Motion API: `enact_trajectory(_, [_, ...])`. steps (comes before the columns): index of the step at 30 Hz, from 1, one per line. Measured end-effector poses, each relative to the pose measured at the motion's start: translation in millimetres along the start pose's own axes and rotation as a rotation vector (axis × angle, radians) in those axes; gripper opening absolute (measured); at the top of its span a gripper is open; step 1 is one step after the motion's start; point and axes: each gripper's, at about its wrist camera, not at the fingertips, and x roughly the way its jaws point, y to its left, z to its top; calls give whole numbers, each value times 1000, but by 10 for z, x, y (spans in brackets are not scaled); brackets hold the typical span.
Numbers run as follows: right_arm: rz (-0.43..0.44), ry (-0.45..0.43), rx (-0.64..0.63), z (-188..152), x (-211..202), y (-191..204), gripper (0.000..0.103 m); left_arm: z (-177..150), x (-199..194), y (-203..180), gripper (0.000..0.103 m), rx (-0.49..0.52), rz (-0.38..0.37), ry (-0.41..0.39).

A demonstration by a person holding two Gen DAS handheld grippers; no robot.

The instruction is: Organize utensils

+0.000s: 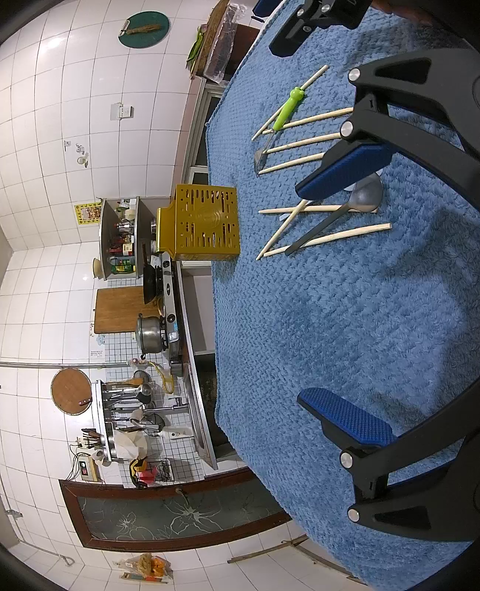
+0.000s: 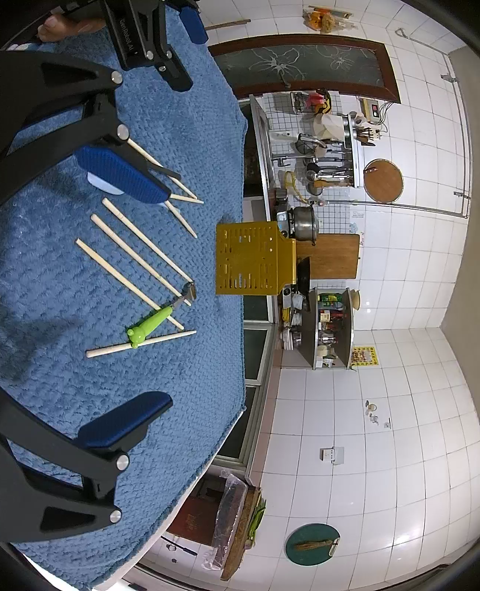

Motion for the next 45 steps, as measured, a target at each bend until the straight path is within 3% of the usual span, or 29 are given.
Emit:
enact_trajectory(15, [32,7,-7,-1,5,32,99,-32,47,-1,98,16,-11,12])
enact_trajectory(21, [99,56,20,111,62,-1,99,92,46,40,98,4,-12,38])
enact_trajectory(24, [76,69,20,235,131,-59,99,220,98,64,98,9,-4,60])
enact_trajectory(34, [58,166,-3,527,746,-237,99,681,708,209,98,-54,-71,261])
enact_trajectory(37, [15,233,-36,623,1030,-242,99,797,916,151,98,-24,-71,280])
enact_trajectory(40, [16,261,-40,664,1270,-258,99,878,1133,75,98,-8,-61,283])
enact_trajectory(45, [26,369,-66,626,1792,-298,99,917,1501,-34,98,-16,-106,345])
